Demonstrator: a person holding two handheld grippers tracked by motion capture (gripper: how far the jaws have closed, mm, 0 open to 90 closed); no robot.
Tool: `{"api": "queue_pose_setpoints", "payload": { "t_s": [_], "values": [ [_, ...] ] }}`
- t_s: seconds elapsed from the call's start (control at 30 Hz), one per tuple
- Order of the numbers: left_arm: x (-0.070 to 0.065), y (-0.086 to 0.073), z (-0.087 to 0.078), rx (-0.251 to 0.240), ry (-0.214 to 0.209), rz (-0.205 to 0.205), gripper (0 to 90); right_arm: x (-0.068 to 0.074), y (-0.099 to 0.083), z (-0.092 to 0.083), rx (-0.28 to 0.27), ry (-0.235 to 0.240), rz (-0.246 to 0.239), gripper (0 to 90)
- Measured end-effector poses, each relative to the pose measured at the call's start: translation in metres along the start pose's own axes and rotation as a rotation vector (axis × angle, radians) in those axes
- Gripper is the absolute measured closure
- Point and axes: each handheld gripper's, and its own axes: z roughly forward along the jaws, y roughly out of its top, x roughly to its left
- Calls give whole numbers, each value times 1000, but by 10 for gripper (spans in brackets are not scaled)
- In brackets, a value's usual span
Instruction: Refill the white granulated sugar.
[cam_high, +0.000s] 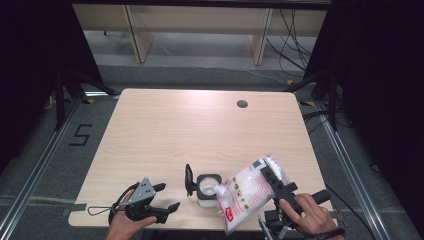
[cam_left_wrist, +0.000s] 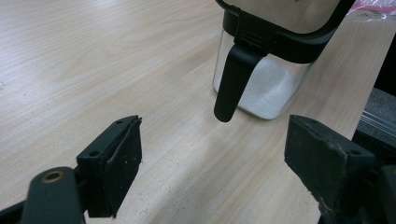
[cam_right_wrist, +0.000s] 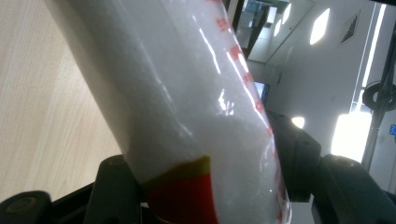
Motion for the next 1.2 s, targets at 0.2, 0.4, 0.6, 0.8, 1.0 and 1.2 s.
{"api": "queue_pose_setpoints", "payload": {
  "t_s": [0.2,0.4,0.6,0.8,1.0,1.2],
  "values": [
    [1,0,-1,10,1,12,184,0,0,0,-18,-23,-8,461],
    [-1,0,0,7,6,-10,184,-2,0,-1,-12,-13,6,463],
    [0,0,0,-1,1,-2,185,-1,-2,1,-33,-23,-6,464],
    [0,0,-1,7,1,9,185,0,-2,0,-6,7,11,465],
    [0,0,-1,7,1,9,185,1,-2,-1,12,15,29,465],
    [0,0,-1,8,2,9,185,-1,-2,0,-2,10,11,465]
  ]
}}
